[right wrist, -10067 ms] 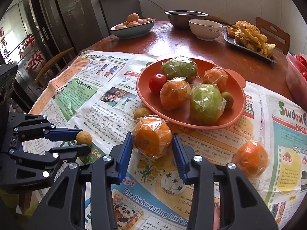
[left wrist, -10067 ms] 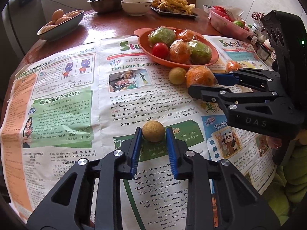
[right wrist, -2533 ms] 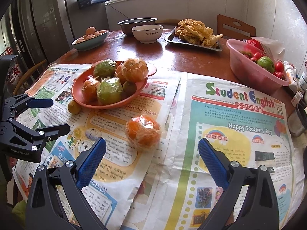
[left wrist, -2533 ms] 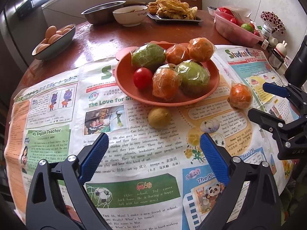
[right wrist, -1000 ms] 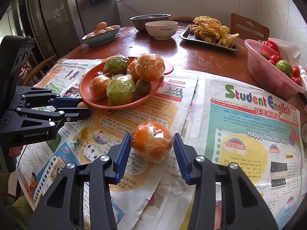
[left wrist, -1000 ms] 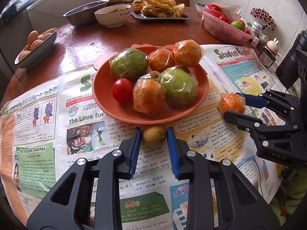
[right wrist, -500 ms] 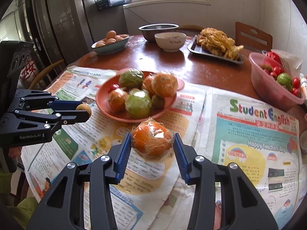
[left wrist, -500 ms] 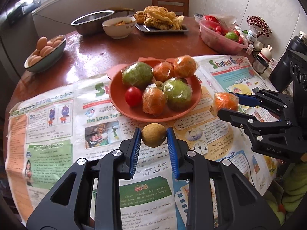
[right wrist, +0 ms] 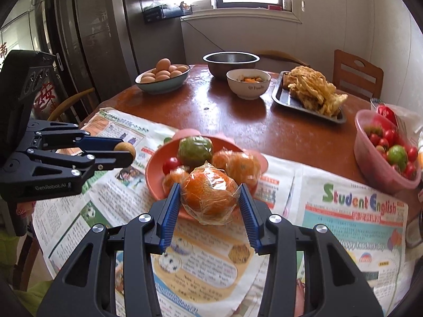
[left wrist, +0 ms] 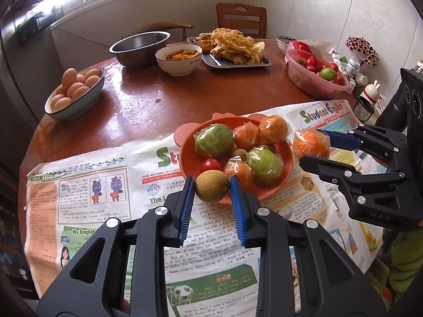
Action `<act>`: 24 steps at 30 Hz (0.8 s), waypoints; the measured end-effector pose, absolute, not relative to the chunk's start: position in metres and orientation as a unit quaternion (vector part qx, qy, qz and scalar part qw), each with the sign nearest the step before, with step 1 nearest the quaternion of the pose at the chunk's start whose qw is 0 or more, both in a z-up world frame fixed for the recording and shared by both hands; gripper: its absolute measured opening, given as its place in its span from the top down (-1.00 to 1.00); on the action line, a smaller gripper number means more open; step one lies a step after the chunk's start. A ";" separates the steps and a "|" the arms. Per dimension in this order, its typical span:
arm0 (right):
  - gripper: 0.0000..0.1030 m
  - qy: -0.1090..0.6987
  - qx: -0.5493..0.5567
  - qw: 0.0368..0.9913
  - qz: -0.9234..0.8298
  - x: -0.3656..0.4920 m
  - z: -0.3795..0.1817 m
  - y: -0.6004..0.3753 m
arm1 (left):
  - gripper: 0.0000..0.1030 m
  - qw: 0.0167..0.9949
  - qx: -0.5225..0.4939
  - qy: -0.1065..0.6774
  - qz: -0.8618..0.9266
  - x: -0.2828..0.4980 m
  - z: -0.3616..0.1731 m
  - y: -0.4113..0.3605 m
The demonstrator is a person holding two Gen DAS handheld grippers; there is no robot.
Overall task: Organize fruits
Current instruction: 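Lift and carry both fruits over the orange plate with both tools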
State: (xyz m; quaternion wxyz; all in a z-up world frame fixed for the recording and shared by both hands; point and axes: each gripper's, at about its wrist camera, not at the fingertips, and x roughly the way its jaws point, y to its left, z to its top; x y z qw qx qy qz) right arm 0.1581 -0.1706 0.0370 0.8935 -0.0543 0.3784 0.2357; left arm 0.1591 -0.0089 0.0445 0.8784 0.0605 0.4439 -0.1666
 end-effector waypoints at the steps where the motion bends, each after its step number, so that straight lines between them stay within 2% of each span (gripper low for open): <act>1: 0.17 0.378 -0.055 0.894 0.236 0.160 0.038 -0.169 | 0.61 0.877 0.060 0.445 -0.168 0.162 0.043 -0.008; 24: 0.17 0.399 -0.063 0.884 0.235 0.194 0.016 -0.140 | 0.61 0.853 0.042 0.482 -0.195 0.226 0.005 -0.009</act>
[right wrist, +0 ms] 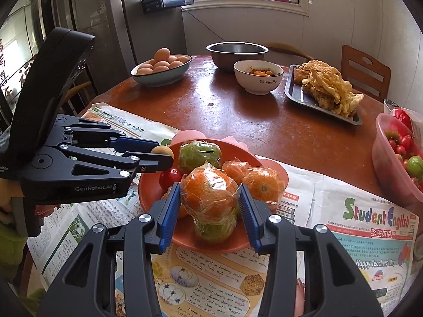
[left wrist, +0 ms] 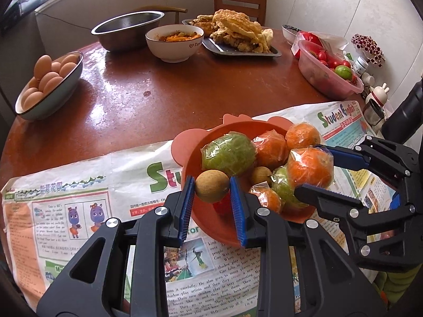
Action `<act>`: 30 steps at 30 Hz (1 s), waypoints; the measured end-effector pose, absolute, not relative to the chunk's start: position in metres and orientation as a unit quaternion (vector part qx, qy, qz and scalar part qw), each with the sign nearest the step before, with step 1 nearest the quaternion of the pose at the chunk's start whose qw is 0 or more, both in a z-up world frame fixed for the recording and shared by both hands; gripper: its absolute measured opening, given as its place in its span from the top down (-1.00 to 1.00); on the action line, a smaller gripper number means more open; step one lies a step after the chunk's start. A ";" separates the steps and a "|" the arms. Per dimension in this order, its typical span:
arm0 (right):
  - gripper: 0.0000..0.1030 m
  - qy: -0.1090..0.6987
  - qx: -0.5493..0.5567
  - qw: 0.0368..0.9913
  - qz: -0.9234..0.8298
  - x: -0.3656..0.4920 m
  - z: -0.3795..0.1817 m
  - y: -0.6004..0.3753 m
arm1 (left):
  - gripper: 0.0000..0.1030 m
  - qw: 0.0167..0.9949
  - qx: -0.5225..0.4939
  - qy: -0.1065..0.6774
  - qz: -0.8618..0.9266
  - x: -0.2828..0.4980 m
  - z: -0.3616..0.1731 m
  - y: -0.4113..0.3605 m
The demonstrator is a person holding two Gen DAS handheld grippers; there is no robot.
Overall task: Organize fruits
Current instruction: 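Lift and carry both fruits over the orange plate with both tools, then open the left tool into the plate while the right tool releases the wrapped orange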
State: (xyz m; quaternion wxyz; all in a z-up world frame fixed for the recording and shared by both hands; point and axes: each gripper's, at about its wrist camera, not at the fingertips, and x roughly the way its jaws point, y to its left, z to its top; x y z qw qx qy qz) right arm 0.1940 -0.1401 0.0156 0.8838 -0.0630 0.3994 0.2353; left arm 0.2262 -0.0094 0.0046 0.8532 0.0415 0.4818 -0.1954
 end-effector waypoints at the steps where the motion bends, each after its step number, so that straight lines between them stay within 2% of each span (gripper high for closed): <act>1: 0.17 0.400 -0.063 0.883 0.236 0.195 0.015 -0.139 | 0.61 0.853 0.040 0.482 -0.196 0.228 0.003 -0.009; 30: 0.13 0.397 -0.101 0.885 0.222 0.205 0.008 -0.126 | 0.61 0.850 0.032 0.484 -0.205 0.235 -0.003 -0.007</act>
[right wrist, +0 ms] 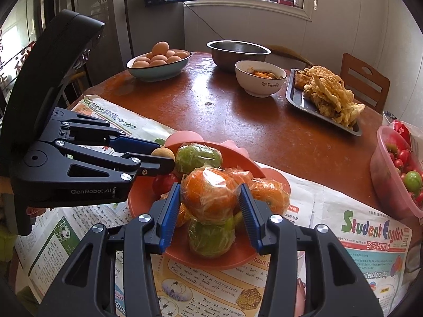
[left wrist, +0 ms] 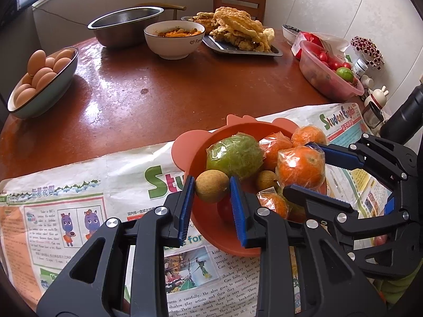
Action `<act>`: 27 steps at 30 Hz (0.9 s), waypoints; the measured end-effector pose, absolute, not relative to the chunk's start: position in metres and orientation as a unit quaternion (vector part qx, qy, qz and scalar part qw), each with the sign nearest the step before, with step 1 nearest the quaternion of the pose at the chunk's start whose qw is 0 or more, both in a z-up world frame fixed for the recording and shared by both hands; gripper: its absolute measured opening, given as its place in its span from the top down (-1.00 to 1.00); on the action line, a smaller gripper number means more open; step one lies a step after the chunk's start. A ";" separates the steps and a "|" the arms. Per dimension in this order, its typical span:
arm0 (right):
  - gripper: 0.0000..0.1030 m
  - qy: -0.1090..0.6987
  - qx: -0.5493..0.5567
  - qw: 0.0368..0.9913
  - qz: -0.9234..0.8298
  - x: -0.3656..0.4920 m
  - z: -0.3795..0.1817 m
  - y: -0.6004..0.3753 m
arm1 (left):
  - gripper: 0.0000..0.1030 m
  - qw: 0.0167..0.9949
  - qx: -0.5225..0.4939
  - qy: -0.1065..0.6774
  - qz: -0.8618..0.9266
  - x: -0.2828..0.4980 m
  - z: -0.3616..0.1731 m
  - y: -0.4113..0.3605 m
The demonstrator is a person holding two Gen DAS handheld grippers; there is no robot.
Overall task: Organize fruits
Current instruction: 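Open the left tool into the plate while the right tool releases the wrapped orange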
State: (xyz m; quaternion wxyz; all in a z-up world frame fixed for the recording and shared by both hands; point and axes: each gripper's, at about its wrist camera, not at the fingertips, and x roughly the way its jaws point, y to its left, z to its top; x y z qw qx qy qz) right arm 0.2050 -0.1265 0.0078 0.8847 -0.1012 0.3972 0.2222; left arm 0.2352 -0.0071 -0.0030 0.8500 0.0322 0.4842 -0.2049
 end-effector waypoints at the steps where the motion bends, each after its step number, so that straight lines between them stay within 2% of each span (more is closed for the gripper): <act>1: 0.13 0.398 -0.101 0.884 0.221 0.205 0.007 -0.127 | 0.61 0.850 0.033 0.484 -0.205 0.235 -0.003 -0.007; 14: 0.03 0.398 -0.098 0.884 0.223 0.203 0.009 -0.128 | 0.61 0.850 0.030 0.485 -0.205 0.235 -0.002 -0.007; 19: -0.16 0.393 -0.092 0.887 0.223 0.199 0.012 -0.132 | 0.61 0.849 0.030 0.485 -0.207 0.235 -0.002 -0.006; 26: -0.22 0.388 -0.083 0.894 0.209 0.195 0.016 -0.145 | 0.59 0.851 0.031 0.483 -0.205 0.234 0.000 -0.004; 27: -0.29 0.387 -0.081 0.895 0.205 0.194 0.017 -0.148 | 0.57 0.851 0.030 0.483 -0.204 0.233 0.001 -0.003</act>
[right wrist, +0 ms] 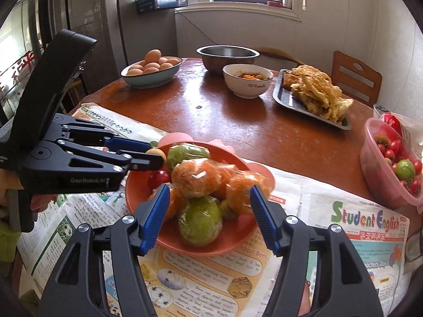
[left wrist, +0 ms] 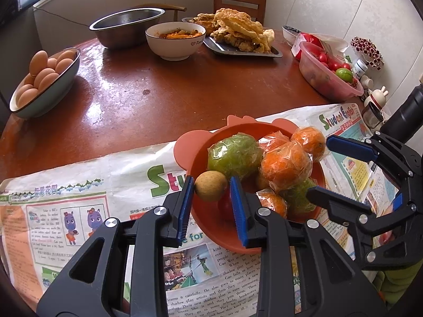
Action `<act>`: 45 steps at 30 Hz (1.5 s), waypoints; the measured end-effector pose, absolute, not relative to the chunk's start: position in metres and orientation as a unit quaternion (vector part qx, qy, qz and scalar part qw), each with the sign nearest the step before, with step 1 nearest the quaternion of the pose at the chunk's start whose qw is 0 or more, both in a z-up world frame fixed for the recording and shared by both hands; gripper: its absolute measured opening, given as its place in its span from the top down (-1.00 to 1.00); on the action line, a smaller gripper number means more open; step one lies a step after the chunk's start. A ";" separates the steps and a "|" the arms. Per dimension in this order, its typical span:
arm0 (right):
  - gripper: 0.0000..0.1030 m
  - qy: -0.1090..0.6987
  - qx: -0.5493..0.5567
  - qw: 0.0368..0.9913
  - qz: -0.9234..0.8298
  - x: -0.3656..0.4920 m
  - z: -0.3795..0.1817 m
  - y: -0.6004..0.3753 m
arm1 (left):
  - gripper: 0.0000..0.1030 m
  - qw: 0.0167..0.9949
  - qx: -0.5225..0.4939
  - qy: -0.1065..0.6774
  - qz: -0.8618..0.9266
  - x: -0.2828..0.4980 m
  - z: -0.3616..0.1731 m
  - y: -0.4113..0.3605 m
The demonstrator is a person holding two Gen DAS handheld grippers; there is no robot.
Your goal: Organize fruits
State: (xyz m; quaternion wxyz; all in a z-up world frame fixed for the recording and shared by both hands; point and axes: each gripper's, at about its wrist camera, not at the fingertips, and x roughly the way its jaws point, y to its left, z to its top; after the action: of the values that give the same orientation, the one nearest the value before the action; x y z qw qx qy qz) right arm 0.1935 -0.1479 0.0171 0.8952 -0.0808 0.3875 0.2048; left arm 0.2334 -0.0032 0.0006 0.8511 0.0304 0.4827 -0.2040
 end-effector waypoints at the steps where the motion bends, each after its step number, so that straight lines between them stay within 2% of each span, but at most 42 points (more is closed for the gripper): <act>1: -0.37 0.386 -0.077 0.897 0.202 0.192 0.018 -0.151 | 0.56 0.851 0.028 0.482 -0.205 0.233 0.002 -0.002; 5: -0.42 0.381 -0.063 0.903 0.187 0.184 0.021 -0.164 | 0.49 0.853 0.029 0.479 -0.203 0.228 0.006 -0.002; 11: -0.65 0.370 -0.044 0.914 0.164 0.168 0.029 -0.180 | 0.21 0.864 0.027 0.465 -0.193 0.209 0.020 -0.001; 13: -0.77 0.364 -0.043 0.917 0.156 0.161 0.033 -0.185 | 0.18 0.869 0.028 0.457 -0.188 0.200 0.026 -0.002; 16: -0.81 0.357 -0.041 0.921 0.147 0.153 0.038 -0.190 | 0.10 0.876 0.027 0.446 -0.182 0.187 0.036 -0.002; 18: -0.83 0.354 -0.041 0.924 0.140 0.147 0.042 -0.193 | -0.06 0.881 0.025 0.438 -0.177 0.177 0.043 -0.002; 20: -0.86 0.348 -0.044 0.927 0.136 0.141 0.046 -0.195 | -0.11 0.885 0.025 0.431 -0.171 0.170 0.048 -0.001; 24: -0.90 0.338 -0.048 0.930 0.134 0.131 0.055 -0.196 | -0.39 0.894 0.019 0.419 -0.156 0.155 0.056 0.000; 28: -0.92 0.327 -0.053 0.934 0.134 0.121 0.064 -0.196 | -0.52 0.899 0.019 0.412 -0.145 0.143 0.063 0.001; 32: -0.92 0.318 -0.053 0.937 0.134 0.116 0.071 -0.194 | -0.78 0.904 0.019 0.404 -0.139 0.134 0.068 0.002; 45: -0.92 0.308 -0.056 0.940 0.137 0.093 0.074 -0.190 | -0.82 0.915 0.002 0.387 -0.116 0.106 0.071 0.006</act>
State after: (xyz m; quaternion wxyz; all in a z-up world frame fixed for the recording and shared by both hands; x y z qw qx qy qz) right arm 0.0932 -0.1903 0.0745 0.9398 -0.0562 0.3079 0.1371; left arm 0.1058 0.0055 0.0710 0.9146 0.0024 0.3874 -0.1159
